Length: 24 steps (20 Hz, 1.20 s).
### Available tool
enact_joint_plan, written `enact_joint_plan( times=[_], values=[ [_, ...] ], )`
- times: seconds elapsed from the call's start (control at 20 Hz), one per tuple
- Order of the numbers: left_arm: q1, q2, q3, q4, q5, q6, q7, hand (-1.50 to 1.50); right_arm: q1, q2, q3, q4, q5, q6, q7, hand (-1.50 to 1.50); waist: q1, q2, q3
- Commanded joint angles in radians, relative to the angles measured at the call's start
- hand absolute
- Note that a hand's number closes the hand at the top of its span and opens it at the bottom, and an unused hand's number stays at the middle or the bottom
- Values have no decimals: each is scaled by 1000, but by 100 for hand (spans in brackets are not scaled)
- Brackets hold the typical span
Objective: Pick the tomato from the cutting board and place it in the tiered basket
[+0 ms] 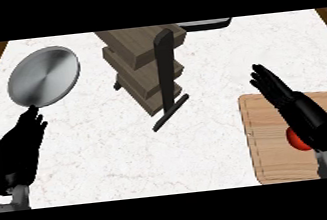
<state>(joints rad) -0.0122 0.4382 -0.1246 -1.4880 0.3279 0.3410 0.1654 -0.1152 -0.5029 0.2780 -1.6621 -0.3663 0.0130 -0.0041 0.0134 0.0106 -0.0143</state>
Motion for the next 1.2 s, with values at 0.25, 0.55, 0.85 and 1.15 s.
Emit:
enact_joint_plan(
  times=[0.25, 0.55, 0.85, 1.15],
  values=[
    [-21, 37, -20, -75, -2, -141, -54, 0, 70, 65, -58, -178, 103, -47, -290, 150, -33, -19, 15],
    [-44, 31, -17, -54, 34, -184, -36, 0, 208, 173, -225, 86, 267, -506, -206, -150, -37, -9, 15],
    [-46, 5, -26, -68, 17, -187, -13, 0, 329, -30, -197, -122, 487, -520, -82, -150, -33, -14, 12],
    [-53, 32, -6, -82, 37, -211, 0, 0, 401, -329, -164, -181, 704, -359, 217, -150, -24, -13, 7]
  ],
)
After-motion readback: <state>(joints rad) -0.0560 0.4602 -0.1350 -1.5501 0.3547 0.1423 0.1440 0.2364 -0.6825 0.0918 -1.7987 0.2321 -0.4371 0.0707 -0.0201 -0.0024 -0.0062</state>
